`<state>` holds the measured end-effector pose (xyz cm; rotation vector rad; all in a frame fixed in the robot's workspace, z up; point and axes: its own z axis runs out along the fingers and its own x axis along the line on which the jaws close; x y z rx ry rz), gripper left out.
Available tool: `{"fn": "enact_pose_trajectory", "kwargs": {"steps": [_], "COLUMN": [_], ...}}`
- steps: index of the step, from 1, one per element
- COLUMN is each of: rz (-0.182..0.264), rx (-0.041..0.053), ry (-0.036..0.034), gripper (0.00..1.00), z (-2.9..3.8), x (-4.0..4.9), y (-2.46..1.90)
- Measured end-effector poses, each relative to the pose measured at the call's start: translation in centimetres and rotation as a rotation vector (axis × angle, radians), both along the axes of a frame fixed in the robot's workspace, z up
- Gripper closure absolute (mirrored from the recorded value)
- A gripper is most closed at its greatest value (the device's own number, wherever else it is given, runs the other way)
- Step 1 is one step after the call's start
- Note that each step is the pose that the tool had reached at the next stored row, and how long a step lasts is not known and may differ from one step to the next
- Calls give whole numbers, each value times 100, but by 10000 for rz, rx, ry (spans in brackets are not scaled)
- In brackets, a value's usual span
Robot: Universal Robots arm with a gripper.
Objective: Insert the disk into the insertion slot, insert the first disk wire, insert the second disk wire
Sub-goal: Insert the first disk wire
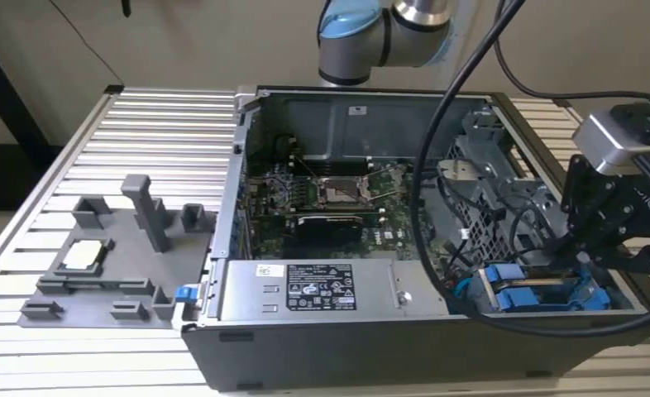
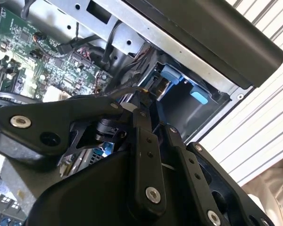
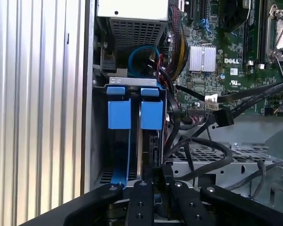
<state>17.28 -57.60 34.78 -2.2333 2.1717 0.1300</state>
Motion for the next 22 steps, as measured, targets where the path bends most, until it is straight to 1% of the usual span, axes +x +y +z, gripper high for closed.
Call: {"fn": "enact_pose_trajectory", "kwargs": {"steps": [3, 18, 22], "rz": [2, -1, -75], "rx": [48, 90, 109], "ry": [0, 0, 4], "gripper": [81, 81, 81], "z": [-12, -66, -83], "x": [12, 28, 30], "y": [-1, -2, -2]}}
